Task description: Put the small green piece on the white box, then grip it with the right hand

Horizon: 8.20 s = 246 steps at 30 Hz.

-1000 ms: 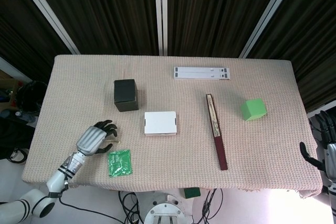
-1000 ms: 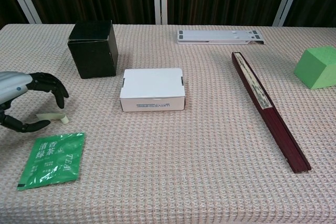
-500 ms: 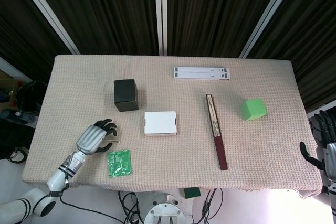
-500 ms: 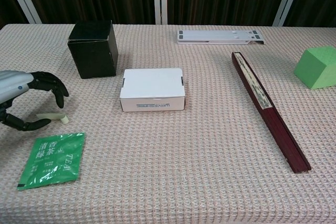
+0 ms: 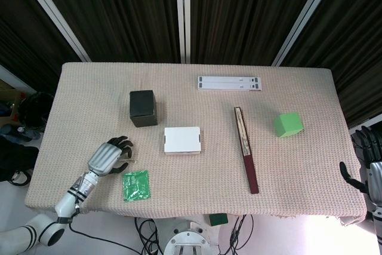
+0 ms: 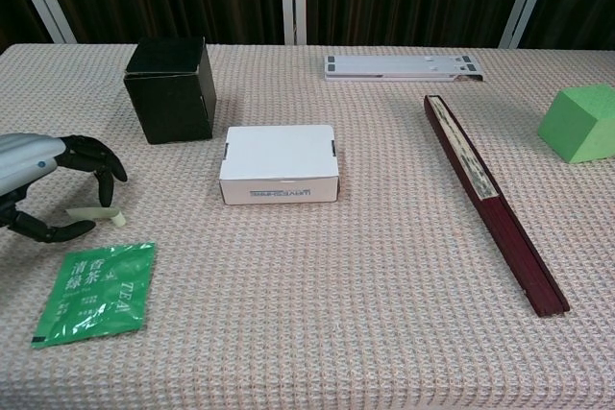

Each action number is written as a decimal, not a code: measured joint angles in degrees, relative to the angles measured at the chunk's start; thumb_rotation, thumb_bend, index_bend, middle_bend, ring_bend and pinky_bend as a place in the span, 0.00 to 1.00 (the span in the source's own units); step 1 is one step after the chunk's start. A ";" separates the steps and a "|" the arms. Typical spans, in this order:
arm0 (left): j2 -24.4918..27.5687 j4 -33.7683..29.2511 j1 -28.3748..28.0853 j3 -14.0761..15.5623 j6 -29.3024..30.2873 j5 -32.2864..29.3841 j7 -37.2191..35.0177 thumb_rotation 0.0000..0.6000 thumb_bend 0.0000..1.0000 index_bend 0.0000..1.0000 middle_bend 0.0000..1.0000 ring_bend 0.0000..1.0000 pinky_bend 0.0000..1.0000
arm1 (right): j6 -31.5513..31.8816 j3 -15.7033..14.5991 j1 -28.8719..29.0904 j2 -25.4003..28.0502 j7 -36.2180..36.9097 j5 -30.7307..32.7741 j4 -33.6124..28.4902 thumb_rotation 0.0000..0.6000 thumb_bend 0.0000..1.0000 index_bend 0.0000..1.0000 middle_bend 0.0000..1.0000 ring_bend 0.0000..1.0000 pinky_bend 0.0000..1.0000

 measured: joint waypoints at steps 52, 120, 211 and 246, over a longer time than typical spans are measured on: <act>9.57 -23.00 -4.63 -1.16 3.87 8.35 6.41 1.00 0.42 0.61 0.32 0.20 0.33 | 0.58 -0.46 0.09 0.60 2.58 -0.77 1.45 1.00 0.33 0.00 0.00 0.00 0.00; -10.00 4.19 -28.76 -11.73 -19.86 -8.77 3.71 1.00 0.41 0.42 0.31 0.19 0.28 | -2.75 -0.16 0.67 -0.17 4.41 2.00 4.62 1.00 0.33 0.00 0.00 0.00 0.00; 17.79 -13.19 8.39 -1.03 11.45 -3.71 2.25 1.00 0.07 0.32 0.27 0.15 0.25 | -51.64 5.53 46.38 -24.28 -42.37 23.13 -6.59 0.35 0.81 0.25 0.00 0.00 0.00; 18.00 -12.86 9.59 -1.77 9.46 -3.26 2.09 1.00 0.07 0.32 0.27 0.15 0.25 | -50.15 3.52 49.51 -27.02 -40.82 25.18 -3.66 0.34 0.83 0.30 0.00 0.00 0.00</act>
